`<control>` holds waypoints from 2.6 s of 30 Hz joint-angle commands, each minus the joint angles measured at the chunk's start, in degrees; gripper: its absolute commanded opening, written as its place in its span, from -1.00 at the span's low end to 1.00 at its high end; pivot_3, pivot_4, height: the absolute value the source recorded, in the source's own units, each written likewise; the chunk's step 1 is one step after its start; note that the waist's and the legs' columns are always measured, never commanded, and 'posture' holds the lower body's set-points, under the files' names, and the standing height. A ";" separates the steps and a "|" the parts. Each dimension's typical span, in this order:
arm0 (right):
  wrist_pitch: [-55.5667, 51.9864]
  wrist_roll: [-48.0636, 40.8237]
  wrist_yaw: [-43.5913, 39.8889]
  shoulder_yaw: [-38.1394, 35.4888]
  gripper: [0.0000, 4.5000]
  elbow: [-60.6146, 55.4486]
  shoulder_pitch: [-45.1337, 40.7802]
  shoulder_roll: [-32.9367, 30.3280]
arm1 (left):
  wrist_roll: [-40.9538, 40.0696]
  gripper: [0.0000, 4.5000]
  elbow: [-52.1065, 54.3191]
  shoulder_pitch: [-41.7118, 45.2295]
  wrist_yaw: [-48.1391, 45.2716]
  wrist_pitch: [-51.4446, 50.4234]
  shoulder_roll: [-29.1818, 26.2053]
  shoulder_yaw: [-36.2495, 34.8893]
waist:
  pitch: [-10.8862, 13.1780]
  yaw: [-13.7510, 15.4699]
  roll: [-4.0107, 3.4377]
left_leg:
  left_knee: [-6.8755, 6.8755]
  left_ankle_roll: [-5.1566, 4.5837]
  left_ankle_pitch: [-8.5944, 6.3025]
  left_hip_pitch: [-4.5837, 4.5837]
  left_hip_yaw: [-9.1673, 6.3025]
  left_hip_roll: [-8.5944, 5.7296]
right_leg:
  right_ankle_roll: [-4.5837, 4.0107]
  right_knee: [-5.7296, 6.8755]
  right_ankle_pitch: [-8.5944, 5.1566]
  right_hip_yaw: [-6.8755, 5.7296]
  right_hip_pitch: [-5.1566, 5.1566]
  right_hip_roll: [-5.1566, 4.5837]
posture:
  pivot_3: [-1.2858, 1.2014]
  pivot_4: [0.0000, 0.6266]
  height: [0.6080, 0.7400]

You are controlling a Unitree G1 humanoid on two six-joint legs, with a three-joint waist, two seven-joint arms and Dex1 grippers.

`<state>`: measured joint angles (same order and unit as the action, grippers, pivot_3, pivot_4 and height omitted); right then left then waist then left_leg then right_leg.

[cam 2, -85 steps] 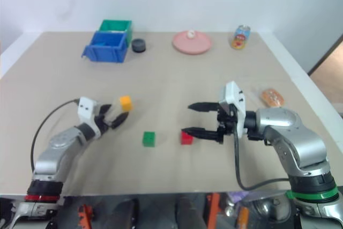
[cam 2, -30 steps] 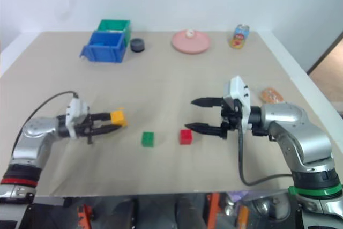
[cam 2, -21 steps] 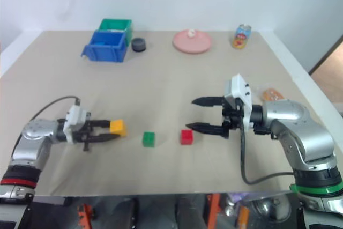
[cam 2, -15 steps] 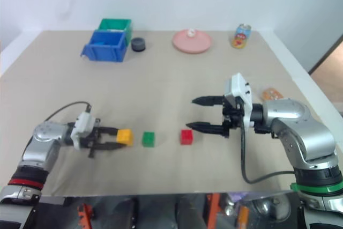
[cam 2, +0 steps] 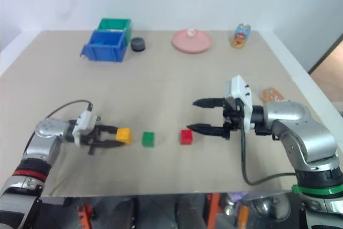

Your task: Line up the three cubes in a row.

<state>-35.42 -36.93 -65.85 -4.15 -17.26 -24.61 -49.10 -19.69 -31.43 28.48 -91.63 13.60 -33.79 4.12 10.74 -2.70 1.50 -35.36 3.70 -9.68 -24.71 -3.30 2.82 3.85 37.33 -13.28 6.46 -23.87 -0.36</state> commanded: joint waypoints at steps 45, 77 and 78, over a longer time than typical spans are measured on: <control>0.35 -1.11 -0.88 -0.82 0.75 -0.23 -1.81 -0.28 | -4.45 0.99 3.55 -3.15 -0.03 -2.41 -2.22 -2.50 | 0.00 -0.03 -0.01 | -0.05 -0.01 0.01 0.02 0.01 0.04 | -0.04 0.15 0.00 0.00 -0.03 0.03 | 0.03 -0.52 0.94; 4.31 3.71 2.87 -1.59 0.75 8.63 -4.91 3.36 | -17.58 0.99 48.09 -20.75 62.18 -34.44 8.35 -26.64 | -0.01 -0.18 0.02 | -0.06 -0.02 0.00 0.06 0.03 0.09 | 0.22 0.25 0.12 0.02 -0.05 0.06 | 0.03 -0.52 0.94; 4.64 4.33 4.75 -2.28 0.75 10.54 -5.32 4.29 | -18.62 0.99 50.14 -22.27 64.86 -36.48 9.46 -27.18 | -0.01 -0.17 0.05 | -0.11 -0.02 0.00 0.07 0.03 0.08 | 0.24 0.25 0.14 0.02 -0.01 0.06 | 0.03 -0.52 0.94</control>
<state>-32.01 -33.36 -63.46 -4.15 -8.02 -28.53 -45.00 -36.27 14.20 6.59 -31.45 -20.54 -24.49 -20.88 10.73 -2.86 1.54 -35.54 3.68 -9.68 -24.63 -3.27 2.90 4.05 37.57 -13.14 6.47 -23.84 -0.30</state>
